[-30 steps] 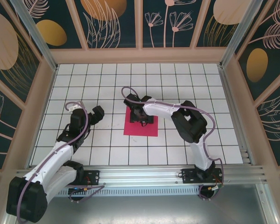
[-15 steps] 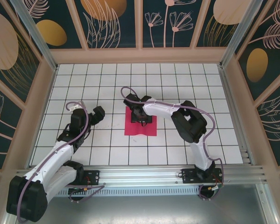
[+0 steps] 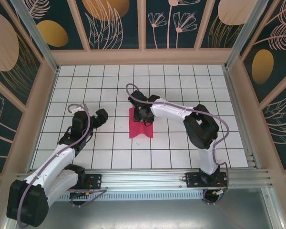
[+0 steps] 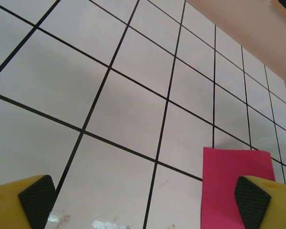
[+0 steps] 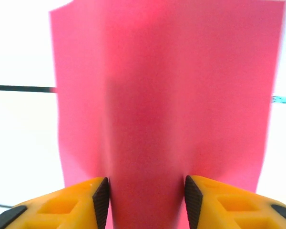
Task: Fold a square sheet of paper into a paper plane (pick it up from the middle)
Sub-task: Fold the square sheet of paper in half at the center of the table.
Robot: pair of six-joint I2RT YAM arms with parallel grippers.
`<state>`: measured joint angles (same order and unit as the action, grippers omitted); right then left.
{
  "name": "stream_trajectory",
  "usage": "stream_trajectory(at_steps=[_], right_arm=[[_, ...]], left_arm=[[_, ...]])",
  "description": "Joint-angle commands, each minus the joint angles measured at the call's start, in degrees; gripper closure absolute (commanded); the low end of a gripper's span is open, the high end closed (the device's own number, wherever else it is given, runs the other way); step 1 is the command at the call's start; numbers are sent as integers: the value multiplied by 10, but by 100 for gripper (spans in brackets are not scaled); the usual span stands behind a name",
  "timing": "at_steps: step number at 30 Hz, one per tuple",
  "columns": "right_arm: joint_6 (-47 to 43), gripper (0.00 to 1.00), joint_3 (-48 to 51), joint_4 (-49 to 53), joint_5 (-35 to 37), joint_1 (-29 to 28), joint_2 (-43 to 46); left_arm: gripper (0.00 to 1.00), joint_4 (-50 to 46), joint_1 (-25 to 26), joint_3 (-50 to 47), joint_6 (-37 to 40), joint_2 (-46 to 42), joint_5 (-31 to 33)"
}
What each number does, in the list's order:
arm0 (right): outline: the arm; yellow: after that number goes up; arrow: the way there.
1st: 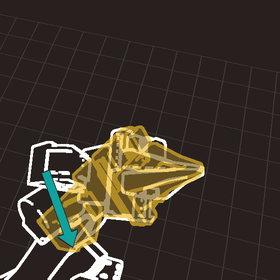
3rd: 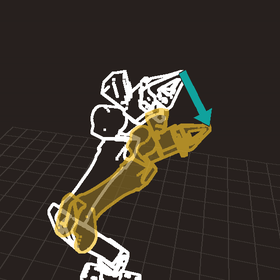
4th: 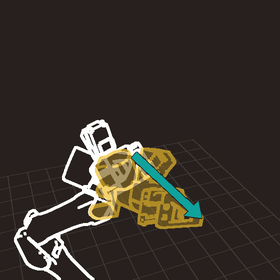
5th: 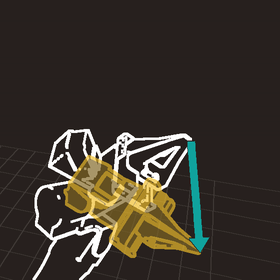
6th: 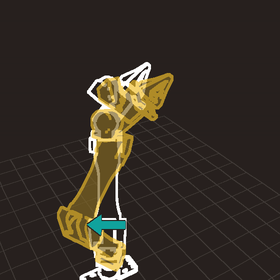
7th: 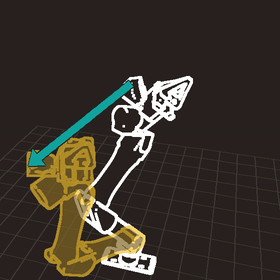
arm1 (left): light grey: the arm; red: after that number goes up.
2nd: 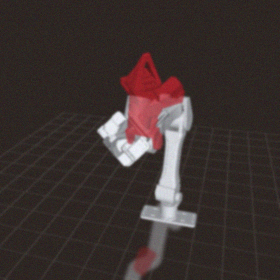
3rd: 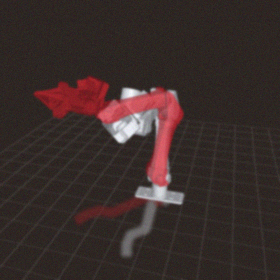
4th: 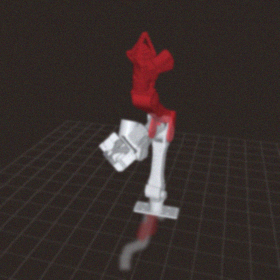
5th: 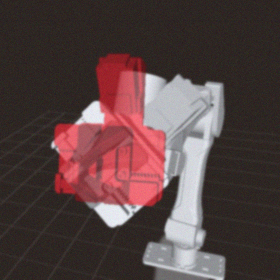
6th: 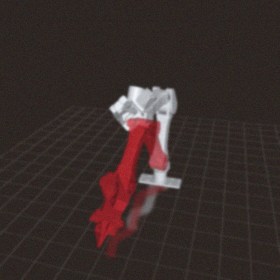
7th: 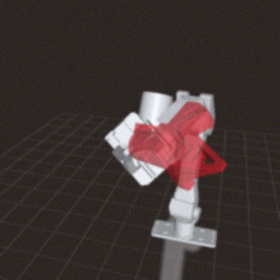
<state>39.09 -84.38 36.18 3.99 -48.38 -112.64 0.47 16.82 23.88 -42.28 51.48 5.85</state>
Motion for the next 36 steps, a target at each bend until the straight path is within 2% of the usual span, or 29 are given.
stream_trajectory(at_steps=[1, 8, 12, 15, 21, 24, 30, 36], right_arm=[[-4, 53, 21, -34, -46, 15, 47], [-3, 53, 99, -151, -169, 44, 110], [20, 53, 169, -230, -238, 80, 138], [24, 53, 212, -260, -262, 104, 152], [8, 52, 279, -263, -257, 151, 170], [-7, 47, 307, -263, -262, 167, 179], [-37, 36, 335, -244, -259, 199, 206], [-69, 34, 337, -218, -250, 212, 218]], left_arm=[[1, 3, -2, 3, -11, 3, -10], [1, 15, -2, 10, -14, 10, -48], [2, 40, -1, 13, -19, 25, -105], [2, 63, -1, 16, -24, 41, -151], [1, 104, -1, 27, -37, 90, -240], [2, 120, 3, 32, -43, 113, -266], [2, 129, 35, 51, -43, 142, -272], [8, 136, 78, 76, -49, 185, -265]])
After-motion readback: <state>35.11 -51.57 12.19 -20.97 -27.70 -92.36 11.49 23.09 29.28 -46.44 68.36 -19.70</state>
